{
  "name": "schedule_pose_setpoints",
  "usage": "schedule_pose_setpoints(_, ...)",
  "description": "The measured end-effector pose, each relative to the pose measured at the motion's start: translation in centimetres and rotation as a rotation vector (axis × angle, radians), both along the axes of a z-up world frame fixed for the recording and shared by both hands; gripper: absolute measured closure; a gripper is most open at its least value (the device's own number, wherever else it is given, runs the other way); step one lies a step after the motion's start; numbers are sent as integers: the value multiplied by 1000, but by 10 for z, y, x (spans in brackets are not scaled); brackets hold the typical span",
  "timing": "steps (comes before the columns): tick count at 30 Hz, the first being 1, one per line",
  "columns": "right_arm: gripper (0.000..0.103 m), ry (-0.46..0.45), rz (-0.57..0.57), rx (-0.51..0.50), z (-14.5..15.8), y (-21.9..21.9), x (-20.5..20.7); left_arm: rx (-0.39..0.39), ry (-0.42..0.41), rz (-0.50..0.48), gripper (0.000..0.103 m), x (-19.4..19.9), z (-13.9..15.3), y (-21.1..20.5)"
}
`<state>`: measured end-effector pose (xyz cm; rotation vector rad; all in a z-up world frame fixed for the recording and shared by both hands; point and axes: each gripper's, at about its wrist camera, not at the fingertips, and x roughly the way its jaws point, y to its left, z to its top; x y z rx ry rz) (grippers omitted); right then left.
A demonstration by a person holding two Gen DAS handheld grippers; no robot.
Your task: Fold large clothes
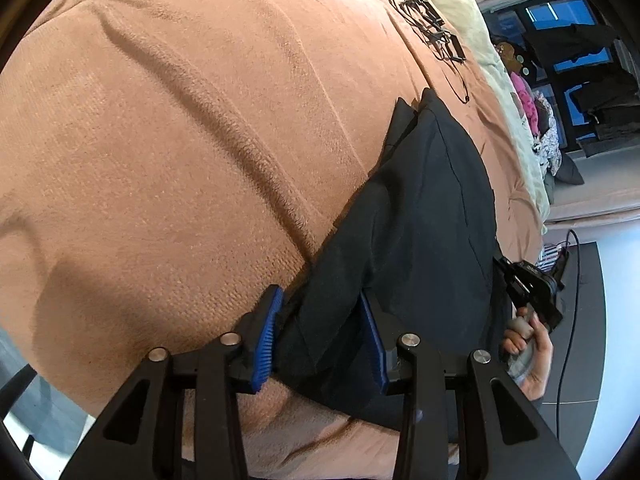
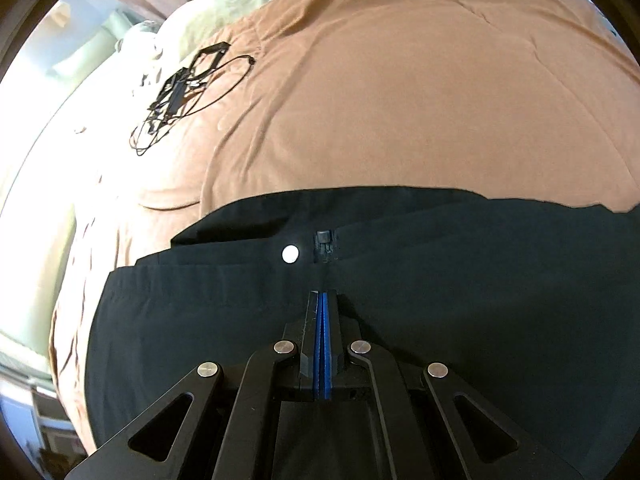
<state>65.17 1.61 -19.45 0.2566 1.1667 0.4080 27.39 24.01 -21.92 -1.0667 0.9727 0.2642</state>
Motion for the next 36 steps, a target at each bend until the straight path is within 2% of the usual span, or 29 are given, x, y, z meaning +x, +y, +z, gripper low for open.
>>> schedule_pose_setpoints(3, 97, 21, 7, 42, 11, -11, -12, 0, -18, -4, 82, -1, 4, -2)
schedule_pose_setpoints(5, 93, 6, 17, 54, 24, -19, -28, 1, -33, -2, 85, -3, 9, -2)
schedule_pose_setpoints(7, 74, -7, 18, 58, 34, -25, -39, 1, -61, -3, 87, -5, 18, -3)
schedule_pose_setpoints(9, 63, -35, 9, 80, 48, -35, -55, 2, -98, -12, 88, -5, 29, -4)
schedule_pose_setpoints(10, 62, -50, 5, 86, 54, -39, -65, 2, -116, -17, 88, -5, 35, -4)
schedule_pose_setpoints(13, 62, -64, 11, 114, 65, -50, -96, 1, -170, -38, 89, -2, 55, -8)
schedule_pose_setpoints(18, 62, -61, 44, 119, 65, -59, -149, 2, -261, -86, 91, 6, 90, -21)
schedule_pose_setpoints(20, 68, -55, 58, 120, 62, -61, -170, 2, -295, -112, 91, 11, 105, -29)
schedule_pose_setpoints(21, 74, -50, 66, 122, 61, -61, -180, 1, -307, -121, 91, 12, 109, -33)
schedule_pose_setpoints(23, 77, -40, 85, 124, 59, -58, -207, -2, -334, -143, 92, 16, 120, -41)
schedule_pose_setpoints(27, 78, -40, 102, 103, 56, -53, -233, 16, -383, -193, 92, 26, 143, -62)
schedule_pose_setpoints(30, 83, -25, 125, 95, 48, -49, -254, 26, -414, -236, 92, 34, 161, -81)
schedule_pose_setpoints(33, 89, 2, 105, 80, 31, -52, -267, 37, -436, -282, 93, 42, 176, -101)
schedule_pose_setpoints(36, 89, 27, 70, 83, 14, -60, -272, 46, -454, -324, 93, 49, 188, -119)
